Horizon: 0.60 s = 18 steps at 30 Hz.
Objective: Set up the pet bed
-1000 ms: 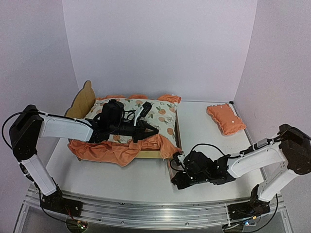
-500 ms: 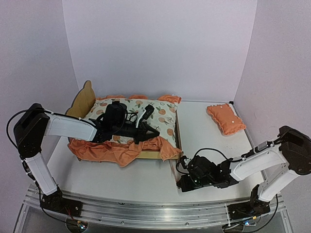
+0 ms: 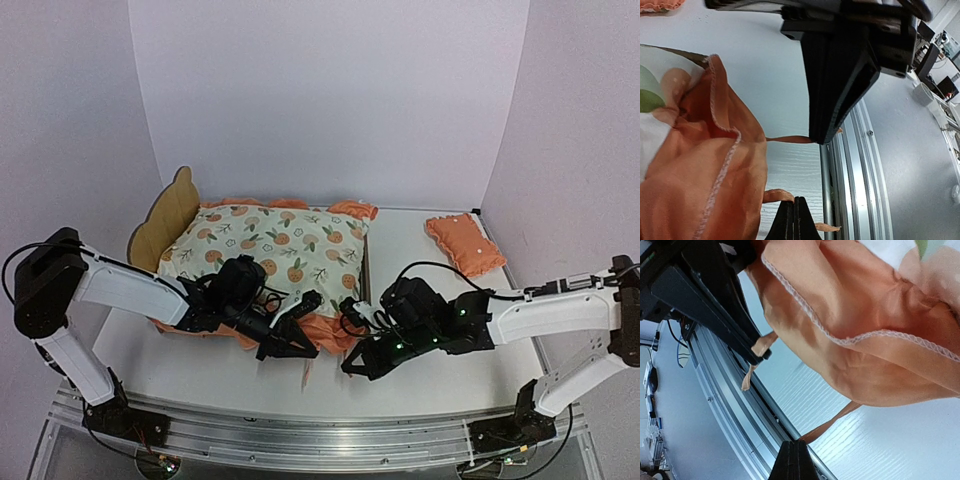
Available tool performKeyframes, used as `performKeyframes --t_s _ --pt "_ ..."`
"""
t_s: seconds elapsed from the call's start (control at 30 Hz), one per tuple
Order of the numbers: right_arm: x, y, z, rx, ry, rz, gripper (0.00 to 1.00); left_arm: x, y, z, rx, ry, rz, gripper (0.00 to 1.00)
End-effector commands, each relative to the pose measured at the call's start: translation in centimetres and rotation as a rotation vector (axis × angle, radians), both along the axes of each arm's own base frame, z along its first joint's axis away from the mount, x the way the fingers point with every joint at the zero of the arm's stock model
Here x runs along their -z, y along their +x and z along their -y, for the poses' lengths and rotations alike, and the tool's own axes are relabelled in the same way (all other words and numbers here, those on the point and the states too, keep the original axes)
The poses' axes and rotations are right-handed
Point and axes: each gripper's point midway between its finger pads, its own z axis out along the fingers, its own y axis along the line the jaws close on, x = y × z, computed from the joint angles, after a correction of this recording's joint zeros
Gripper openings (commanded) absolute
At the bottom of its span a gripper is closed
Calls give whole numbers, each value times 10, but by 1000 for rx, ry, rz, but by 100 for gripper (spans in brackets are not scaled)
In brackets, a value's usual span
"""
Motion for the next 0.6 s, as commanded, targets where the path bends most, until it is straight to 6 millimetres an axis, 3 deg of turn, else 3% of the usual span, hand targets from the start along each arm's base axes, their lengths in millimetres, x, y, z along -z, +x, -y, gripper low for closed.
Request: performKeyframes --t_s 0.0,0.2,0.4,0.47,0.57 --pt "-2 -20 -13 -122 21 -101 0 27 -12 -1 80 37 36 0" --pt "16 -26 -15 -153 -13 -153 0 43 1 11 39 26 157 2" --pt "19 -32 -29 -171 5 -235 0 49 5 2 49 39 315 43" --pt "22 -31 -28 -157 4 -241 0 44 0 -8 75 22 395 49" --pt "25 -26 -28 -106 18 -249 0 31 -11 -23 118 -51 527 50"
